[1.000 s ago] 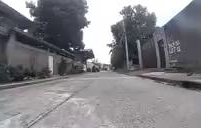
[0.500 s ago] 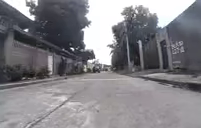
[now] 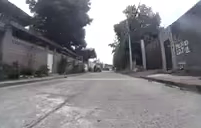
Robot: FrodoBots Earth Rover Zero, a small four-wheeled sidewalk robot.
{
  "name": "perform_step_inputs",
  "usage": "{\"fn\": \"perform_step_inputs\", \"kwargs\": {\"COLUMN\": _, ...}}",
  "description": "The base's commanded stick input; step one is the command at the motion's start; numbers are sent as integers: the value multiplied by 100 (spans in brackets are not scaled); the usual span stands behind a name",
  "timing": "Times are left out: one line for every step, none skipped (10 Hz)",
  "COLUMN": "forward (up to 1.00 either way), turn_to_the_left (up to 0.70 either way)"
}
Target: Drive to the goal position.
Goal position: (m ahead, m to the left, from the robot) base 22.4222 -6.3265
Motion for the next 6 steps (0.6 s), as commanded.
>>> {"fn": "perform_step_inputs", "kwargs": {"forward": 50, "turn_to_the_left": -15}}
{"fn": "perform_step_inputs", "kwargs": {"forward": 50, "turn_to_the_left": -26}}
{"fn": "perform_step_inputs", "kwargs": {"forward": 50, "turn_to_the_left": -42}}
{"fn": "perform_step_inputs", "kwargs": {"forward": 50, "turn_to_the_left": -50}}
{"fn": "perform_step_inputs", "kwargs": {"forward": 50, "turn_to_the_left": -50}}
{"fn": "perform_step_inputs", "kwargs": {"forward": 50, "turn_to_the_left": -50}}
